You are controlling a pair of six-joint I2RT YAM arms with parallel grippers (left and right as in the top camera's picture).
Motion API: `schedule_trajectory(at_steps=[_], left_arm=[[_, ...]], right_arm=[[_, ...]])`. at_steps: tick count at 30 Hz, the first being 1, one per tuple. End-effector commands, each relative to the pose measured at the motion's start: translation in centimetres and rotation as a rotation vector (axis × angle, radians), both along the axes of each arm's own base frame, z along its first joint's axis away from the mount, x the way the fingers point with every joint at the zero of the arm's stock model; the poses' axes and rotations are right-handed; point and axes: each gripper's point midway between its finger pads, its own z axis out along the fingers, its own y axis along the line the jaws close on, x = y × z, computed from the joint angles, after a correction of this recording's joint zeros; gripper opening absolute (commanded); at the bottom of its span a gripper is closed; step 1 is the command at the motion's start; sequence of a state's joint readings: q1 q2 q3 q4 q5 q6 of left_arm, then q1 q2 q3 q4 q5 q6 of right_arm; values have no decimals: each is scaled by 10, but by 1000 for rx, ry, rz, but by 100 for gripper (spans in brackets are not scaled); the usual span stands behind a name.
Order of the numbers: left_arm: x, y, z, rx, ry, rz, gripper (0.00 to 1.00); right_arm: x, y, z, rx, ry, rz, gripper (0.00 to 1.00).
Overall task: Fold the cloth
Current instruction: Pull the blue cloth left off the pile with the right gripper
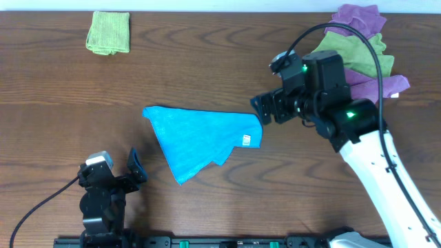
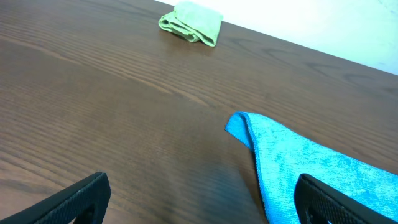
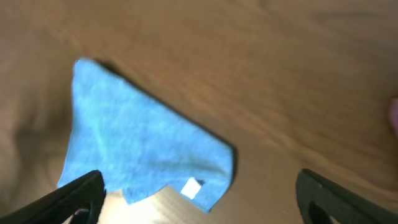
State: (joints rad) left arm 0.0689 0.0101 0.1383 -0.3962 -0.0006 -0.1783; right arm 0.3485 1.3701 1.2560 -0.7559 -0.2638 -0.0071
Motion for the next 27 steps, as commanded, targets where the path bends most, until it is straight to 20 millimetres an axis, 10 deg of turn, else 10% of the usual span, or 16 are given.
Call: schedule_trajectory(at_steps=[1, 3, 6, 9, 17, 27], left_arm=[[-1, 1, -9, 19, 21, 0, 96], [0, 1, -9, 19, 21, -1, 95], [-1, 1, -9, 19, 21, 0, 95], [-1, 1, -9, 19, 21, 0, 95], [0, 1, -9, 19, 21, -1, 95], [0, 1, -9, 19, 21, -1, 95]], right_arm=[[-22, 18, -35, -2, 114, 91, 86], [-35, 25, -54, -22, 163, 122, 70], [-49, 31, -76, -55, 214, 151, 19], [-65, 31, -103, -96, 279, 171, 39], [-97, 24, -161, -185, 373, 195, 45], [-72, 15, -200, -275, 324, 122, 45]])
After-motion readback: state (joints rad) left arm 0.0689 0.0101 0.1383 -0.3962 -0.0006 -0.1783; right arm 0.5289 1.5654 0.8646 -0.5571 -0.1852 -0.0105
